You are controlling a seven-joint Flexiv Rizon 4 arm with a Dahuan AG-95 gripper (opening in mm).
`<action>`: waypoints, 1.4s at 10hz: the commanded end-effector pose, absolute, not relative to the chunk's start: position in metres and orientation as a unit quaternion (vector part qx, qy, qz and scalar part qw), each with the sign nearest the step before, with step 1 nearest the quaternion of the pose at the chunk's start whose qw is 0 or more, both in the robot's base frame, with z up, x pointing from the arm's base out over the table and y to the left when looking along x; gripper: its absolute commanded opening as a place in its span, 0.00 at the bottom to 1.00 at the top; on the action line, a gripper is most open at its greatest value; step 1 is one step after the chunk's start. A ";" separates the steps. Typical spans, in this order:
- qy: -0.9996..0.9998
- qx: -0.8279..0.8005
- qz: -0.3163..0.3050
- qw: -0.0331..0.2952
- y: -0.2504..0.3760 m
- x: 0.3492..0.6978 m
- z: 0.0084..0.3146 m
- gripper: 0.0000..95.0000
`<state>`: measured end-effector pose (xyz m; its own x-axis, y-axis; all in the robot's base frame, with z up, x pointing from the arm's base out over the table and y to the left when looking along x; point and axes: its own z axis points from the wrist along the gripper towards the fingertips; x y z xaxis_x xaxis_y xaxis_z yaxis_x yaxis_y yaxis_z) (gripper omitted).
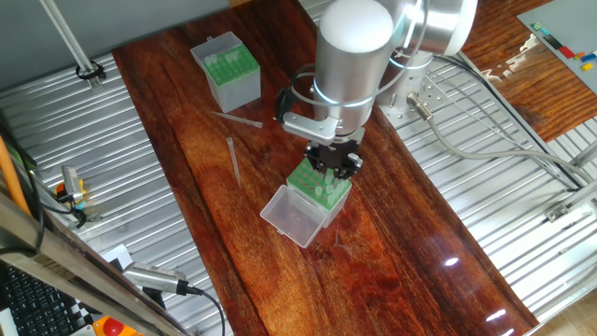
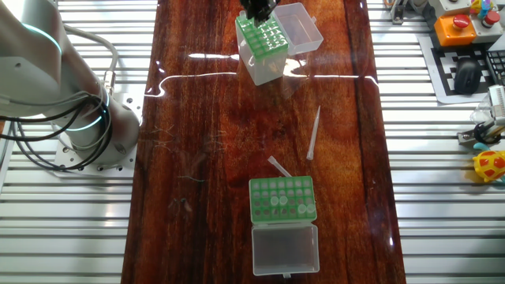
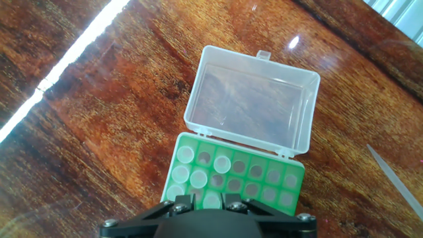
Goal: Transfer all large pipette tips from one holder to another
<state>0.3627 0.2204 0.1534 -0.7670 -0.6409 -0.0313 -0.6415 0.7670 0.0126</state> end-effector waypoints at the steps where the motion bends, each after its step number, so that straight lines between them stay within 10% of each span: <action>1: 0.940 -0.339 0.011 0.013 0.221 0.363 0.153 0.20; 2: 0.943 -0.334 0.010 0.013 0.221 0.363 0.153 0.00; 10: 0.943 -0.331 0.014 0.013 0.219 0.364 0.172 0.00; 14: 0.938 -0.347 0.018 0.013 0.216 0.361 0.238 0.00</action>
